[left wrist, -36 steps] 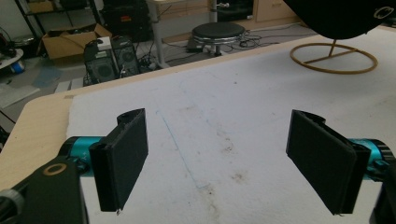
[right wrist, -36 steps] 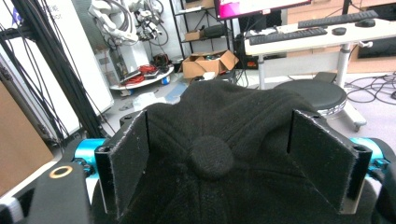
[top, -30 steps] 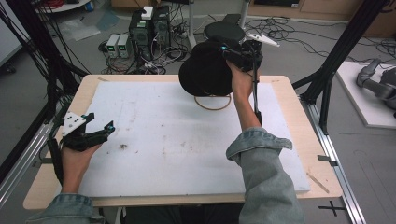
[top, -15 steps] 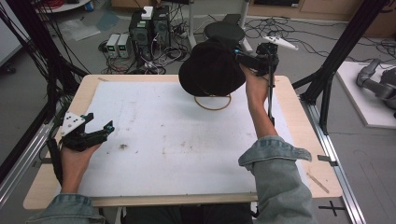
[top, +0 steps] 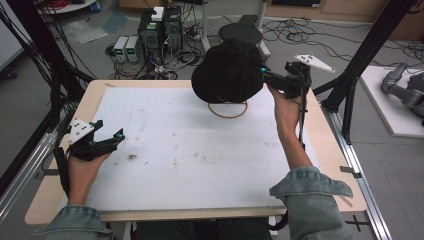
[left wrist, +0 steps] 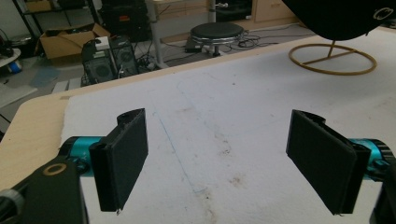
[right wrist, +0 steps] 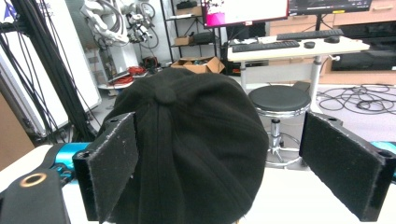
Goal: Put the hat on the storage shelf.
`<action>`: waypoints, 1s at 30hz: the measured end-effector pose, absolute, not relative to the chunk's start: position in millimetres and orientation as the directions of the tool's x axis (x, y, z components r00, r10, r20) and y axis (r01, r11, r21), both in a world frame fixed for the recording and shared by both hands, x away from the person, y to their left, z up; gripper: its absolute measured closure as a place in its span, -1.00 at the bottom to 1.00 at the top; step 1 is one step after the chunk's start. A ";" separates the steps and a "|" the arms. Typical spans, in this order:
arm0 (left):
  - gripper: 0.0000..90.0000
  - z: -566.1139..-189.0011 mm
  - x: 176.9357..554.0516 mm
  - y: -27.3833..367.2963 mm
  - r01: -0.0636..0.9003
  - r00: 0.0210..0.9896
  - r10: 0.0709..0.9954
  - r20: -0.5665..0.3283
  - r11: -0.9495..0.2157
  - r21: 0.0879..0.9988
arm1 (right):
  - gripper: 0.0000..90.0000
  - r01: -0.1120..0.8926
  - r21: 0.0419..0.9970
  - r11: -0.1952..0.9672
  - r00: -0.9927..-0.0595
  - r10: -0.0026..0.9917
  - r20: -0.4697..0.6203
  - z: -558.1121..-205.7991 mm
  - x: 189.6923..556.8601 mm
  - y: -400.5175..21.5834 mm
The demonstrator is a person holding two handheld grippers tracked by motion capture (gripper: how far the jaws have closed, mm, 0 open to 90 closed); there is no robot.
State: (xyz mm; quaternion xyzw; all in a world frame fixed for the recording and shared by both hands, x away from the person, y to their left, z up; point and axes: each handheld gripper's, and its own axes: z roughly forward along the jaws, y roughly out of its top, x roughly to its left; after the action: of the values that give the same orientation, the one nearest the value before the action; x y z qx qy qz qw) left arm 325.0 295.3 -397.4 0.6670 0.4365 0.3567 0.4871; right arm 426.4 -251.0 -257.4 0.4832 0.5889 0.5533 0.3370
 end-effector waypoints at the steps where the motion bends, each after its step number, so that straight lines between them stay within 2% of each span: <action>1: -0.53 -397.3 324.8 294.8 0.233 0.364 0.930 0.049 -0.142 0.962 | -0.73 0.193 0.978 -0.078 -0.310 0.941 0.136 -259.4 422.5 -252.4; 13: -0.54 -397.1 321.6 295.6 0.230 0.359 0.932 0.053 -0.143 0.963 | -0.73 0.185 0.980 -0.077 -0.293 0.947 0.130 -290.2 374.0 -278.1; 23: -0.54 -397.9 321.0 295.5 0.232 0.355 0.933 0.051 -0.141 0.962 | -0.75 0.129 0.984 -0.126 -0.340 0.926 0.163 -321.2 344.3 -283.8; 27: -0.54 -397.8 320.7 295.8 0.231 0.356 0.933 0.053 -0.143 0.962 | -0.75 0.174 0.978 -0.115 -0.319 0.933 0.166 -324.7 339.4 -279.6; 30: -0.54 -397.5 320.2 296.2 0.229 0.355 0.933 0.052 -0.141 0.963 | -0.74 0.125 0.986 -0.113 -0.330 0.932 0.149 -330.4 332.1 -277.3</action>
State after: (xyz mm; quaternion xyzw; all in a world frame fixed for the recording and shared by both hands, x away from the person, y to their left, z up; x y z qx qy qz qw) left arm 320.2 296.2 -397.5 0.6632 0.4382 0.3613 0.4874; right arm 332.1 -277.3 -330.4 0.4642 0.5692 0.5841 0.3453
